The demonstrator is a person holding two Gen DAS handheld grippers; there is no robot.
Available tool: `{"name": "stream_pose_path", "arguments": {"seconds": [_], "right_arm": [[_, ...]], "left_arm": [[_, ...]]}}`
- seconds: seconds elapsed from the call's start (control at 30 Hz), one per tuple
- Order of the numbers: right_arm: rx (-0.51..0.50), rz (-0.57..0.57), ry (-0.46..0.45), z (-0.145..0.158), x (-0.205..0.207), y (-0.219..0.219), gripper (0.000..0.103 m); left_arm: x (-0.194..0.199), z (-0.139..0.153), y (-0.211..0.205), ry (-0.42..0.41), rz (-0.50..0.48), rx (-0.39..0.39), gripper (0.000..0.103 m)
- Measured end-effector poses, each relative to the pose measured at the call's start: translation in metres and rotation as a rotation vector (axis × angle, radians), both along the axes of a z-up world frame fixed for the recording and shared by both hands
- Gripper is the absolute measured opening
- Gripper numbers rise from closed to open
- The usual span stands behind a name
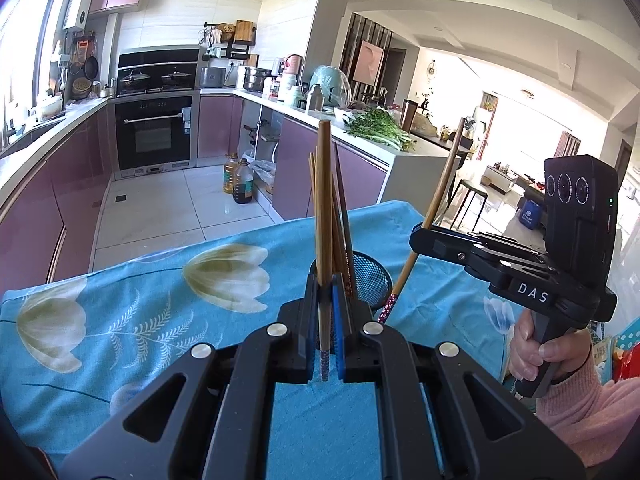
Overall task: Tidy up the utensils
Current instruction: 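Carry both chopsticks over the mesh cup and lower the right gripper's chopstick in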
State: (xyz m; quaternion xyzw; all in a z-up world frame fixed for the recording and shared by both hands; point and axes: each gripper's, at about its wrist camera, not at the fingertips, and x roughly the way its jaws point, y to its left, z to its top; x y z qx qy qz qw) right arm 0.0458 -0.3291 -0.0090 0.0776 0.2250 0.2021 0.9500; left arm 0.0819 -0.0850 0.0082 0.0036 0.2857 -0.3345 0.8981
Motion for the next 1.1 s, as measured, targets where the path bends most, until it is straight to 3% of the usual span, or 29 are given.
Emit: {"name": "stream_pose_path", "arguments": {"seconds": [1.1], "right_arm": [[-0.023,-0.021,-0.102,0.031,0.004,-0.003,0.006]], "left_arm": [[-0.003,0.057,-0.018,-0.107,-0.066,-0.089,0.008]]}}
